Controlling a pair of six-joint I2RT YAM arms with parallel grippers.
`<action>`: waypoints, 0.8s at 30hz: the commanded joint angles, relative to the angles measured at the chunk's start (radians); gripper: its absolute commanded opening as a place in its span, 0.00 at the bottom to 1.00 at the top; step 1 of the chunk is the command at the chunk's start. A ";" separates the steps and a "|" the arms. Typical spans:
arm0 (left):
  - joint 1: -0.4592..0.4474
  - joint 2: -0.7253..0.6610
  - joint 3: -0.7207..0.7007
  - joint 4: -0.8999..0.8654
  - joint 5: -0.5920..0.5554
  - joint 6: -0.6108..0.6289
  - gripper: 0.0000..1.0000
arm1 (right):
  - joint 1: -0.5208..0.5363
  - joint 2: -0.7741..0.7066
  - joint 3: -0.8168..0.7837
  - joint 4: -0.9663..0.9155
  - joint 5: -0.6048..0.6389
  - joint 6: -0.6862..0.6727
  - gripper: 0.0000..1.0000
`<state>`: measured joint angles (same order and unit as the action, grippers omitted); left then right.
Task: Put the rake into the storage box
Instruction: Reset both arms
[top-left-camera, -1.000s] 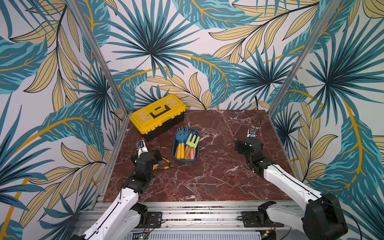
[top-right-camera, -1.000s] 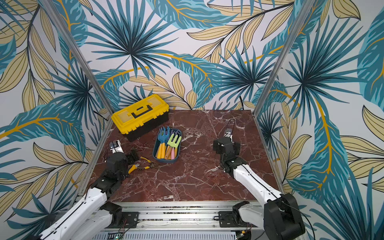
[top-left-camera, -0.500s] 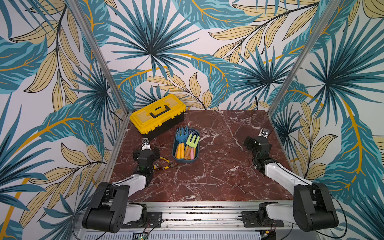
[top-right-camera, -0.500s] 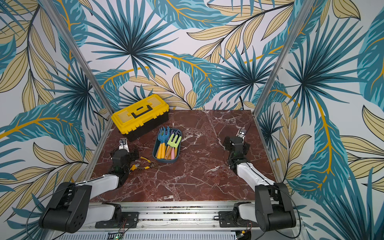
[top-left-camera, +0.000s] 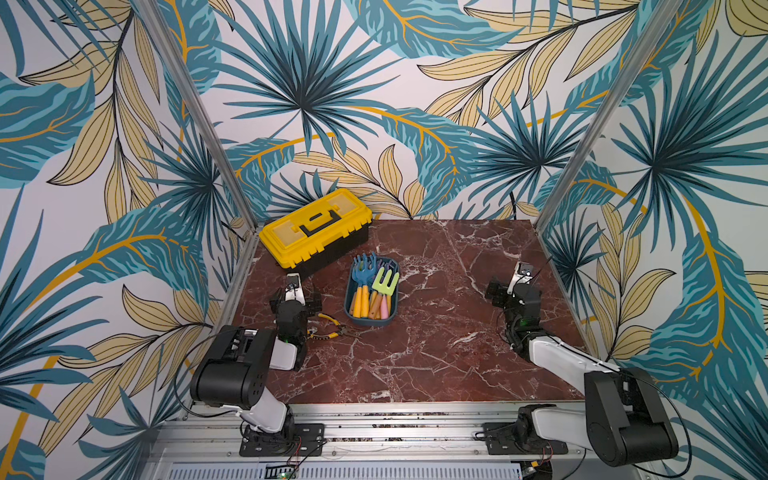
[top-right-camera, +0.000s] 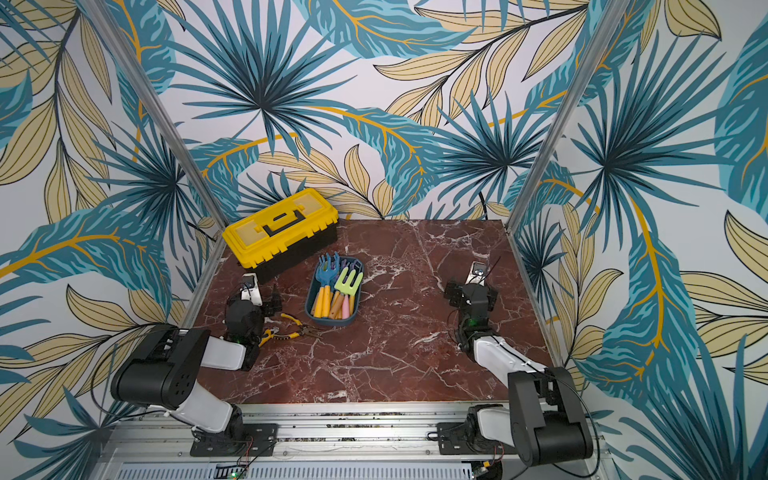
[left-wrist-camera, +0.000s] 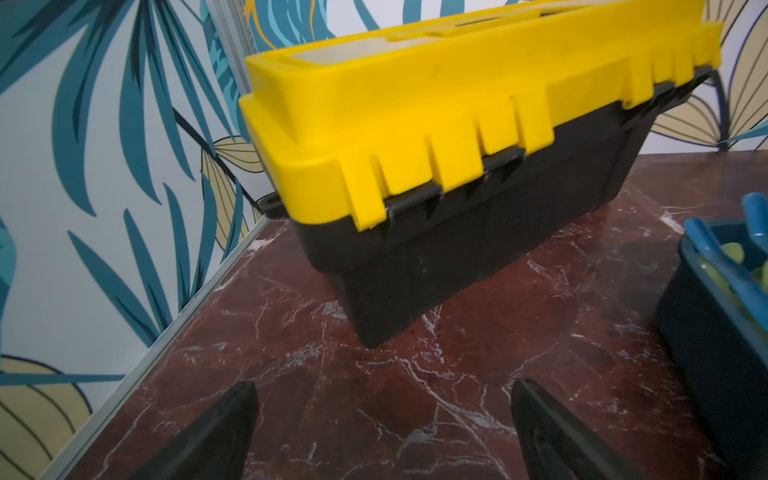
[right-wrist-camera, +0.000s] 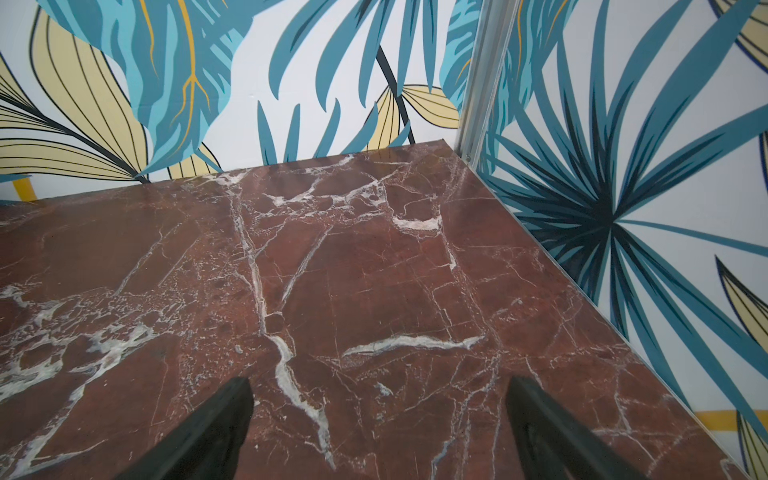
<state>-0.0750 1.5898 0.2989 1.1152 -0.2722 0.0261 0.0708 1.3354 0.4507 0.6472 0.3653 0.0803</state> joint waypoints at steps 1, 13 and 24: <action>0.003 0.006 -0.026 0.087 0.065 0.032 1.00 | -0.005 0.081 0.027 0.003 -0.045 -0.021 0.99; 0.003 0.000 -0.014 0.059 0.062 0.029 1.00 | -0.007 0.176 -0.043 0.210 -0.128 -0.056 0.99; 0.003 0.001 -0.010 0.053 0.056 0.027 1.00 | -0.009 0.170 -0.049 0.217 -0.128 -0.056 0.99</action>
<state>-0.0750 1.5898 0.2989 1.1633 -0.2199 0.0452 0.0650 1.5085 0.4213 0.8387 0.2447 0.0360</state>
